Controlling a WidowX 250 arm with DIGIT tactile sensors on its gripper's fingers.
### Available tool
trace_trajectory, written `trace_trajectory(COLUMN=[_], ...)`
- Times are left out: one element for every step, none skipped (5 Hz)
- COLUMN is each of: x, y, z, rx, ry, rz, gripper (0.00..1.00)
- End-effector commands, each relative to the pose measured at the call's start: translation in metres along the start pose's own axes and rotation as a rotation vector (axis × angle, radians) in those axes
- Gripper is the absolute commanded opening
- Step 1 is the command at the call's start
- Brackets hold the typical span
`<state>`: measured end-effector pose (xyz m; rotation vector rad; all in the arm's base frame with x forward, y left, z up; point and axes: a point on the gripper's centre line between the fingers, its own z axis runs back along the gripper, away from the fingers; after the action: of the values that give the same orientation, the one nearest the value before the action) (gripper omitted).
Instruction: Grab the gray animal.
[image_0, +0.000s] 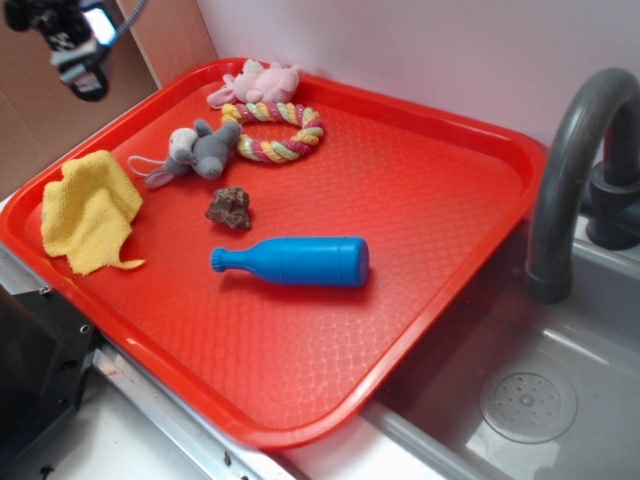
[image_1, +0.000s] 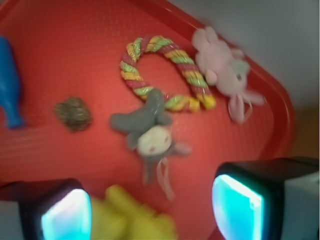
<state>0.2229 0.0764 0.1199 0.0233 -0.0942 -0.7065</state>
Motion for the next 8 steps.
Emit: trace_trajectory(x=[0.028,0.028,0.035,0.036,0.033,0.027,0.023,0.023], y=[0.020,0.018,-0.004,-0.018,-0.019,-0.011,-0.006,-0.010], z=[-0.038,-0.052,-0.058,-0.062,-0.083,-0.108,-0.125,-0.121], rx=[0.014,-0.042,-0.128,-0.140,-0.116,-0.114,-0.108,-0.100], ry=[0.034,0.016,-0.049,-0.036,0.051,0.144,0.210,0.192], rz=[-0.219,-0.277,-0.392,-0.404,-0.368,-0.332,-0.299,-0.280], gripper=[1.00,1.00,1.00,1.00,1.00,1.00,1.00,0.00])
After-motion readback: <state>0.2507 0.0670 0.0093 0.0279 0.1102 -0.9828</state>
